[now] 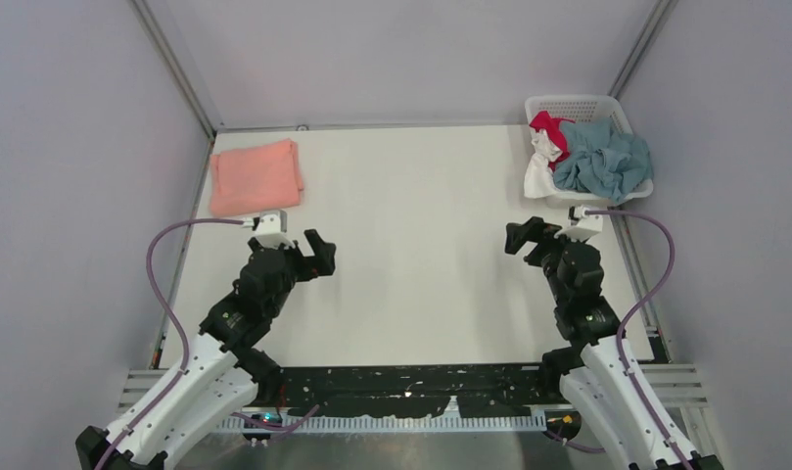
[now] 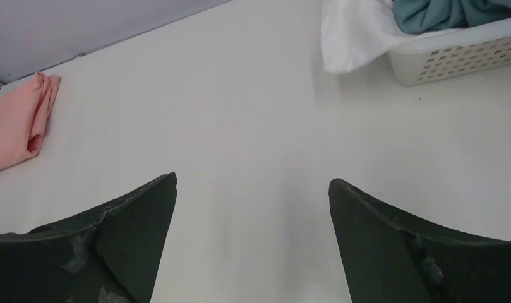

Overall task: Fold and stack the t-shirts
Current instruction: Grab crumpled tshirt from bin with the right arm

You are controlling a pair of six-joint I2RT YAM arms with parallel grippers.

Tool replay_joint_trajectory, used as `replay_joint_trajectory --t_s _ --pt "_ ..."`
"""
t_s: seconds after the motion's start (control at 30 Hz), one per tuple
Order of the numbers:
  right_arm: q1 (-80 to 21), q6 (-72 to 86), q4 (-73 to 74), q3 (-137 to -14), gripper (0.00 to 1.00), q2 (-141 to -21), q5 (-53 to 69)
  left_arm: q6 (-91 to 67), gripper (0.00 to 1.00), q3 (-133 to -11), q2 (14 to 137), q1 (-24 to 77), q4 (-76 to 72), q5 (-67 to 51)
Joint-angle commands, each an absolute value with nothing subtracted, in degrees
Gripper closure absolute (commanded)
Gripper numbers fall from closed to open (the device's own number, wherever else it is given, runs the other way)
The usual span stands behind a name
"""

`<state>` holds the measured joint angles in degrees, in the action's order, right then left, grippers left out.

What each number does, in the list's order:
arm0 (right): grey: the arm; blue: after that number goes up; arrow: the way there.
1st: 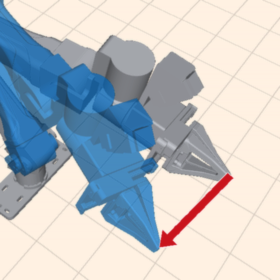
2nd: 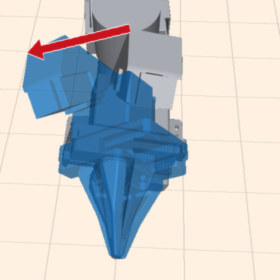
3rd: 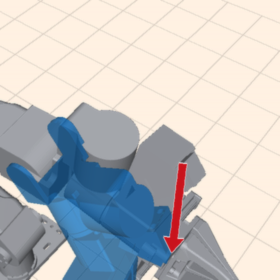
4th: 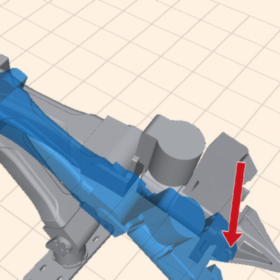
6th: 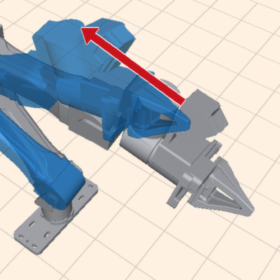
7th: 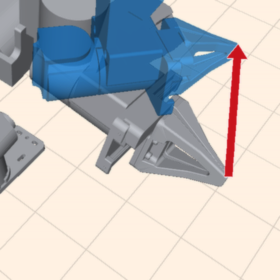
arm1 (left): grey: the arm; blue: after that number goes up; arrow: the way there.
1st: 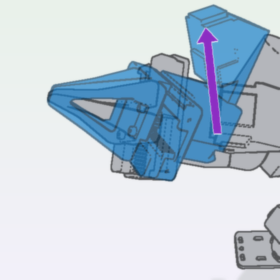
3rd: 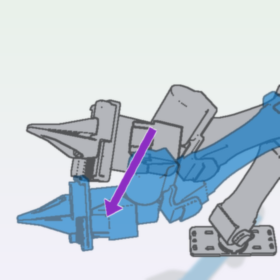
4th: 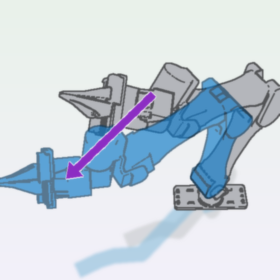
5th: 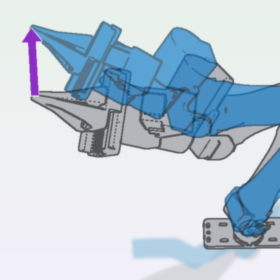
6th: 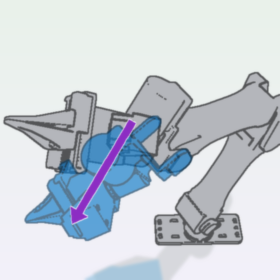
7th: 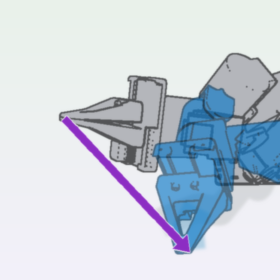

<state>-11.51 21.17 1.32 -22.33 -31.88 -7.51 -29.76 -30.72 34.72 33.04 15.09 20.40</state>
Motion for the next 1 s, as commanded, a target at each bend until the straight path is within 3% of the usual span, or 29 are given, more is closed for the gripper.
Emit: replay_joint_trajectory --t_s 0.0,0.17,0.23,0.47,0.57,0.93,0.97 --pt "-11.3 20.1 -0.7 -29.6 0.05 -33.6 -12.1 -31.5 0.01 -33.6 37.9 33.1 11.7 22.8" --pt "-11.2 17.9 3.4 -43.4 0.05 -45.3 -18.5 -30.6 0.01 -37.7 44.4 33.1 11.4 22.5" --pt "-9.9 16.4 9.6 -53.1 0.05 -56.3 -18.3 -29.7 0.00 -39.3 46.7 33.1 11.6 23.2" --pt "1.8 15.1 34.1 -91.4 0.05 -85.8 -15.7 -26.8 0.00 -43.9 53.2 32.7 10.4 23.5" --pt "7.4 15.5 39.8 -101.6 0.05 -95.5 -17.4 -26.2 0.00 -45.4 55.5 32.2 9.9 23.0" --pt "15.8 11.3 44.2 -109.5 0.00 -110.1 -16.9 -26.8 0.00 -50.4 65.9 30.8 6.8 11.8" --pt "16.5 11.5 44.3 -109.2 0.05 -110.6 -15.8 -26.8 0.00 -51.0 66.5 30.7 7.4 11.4"
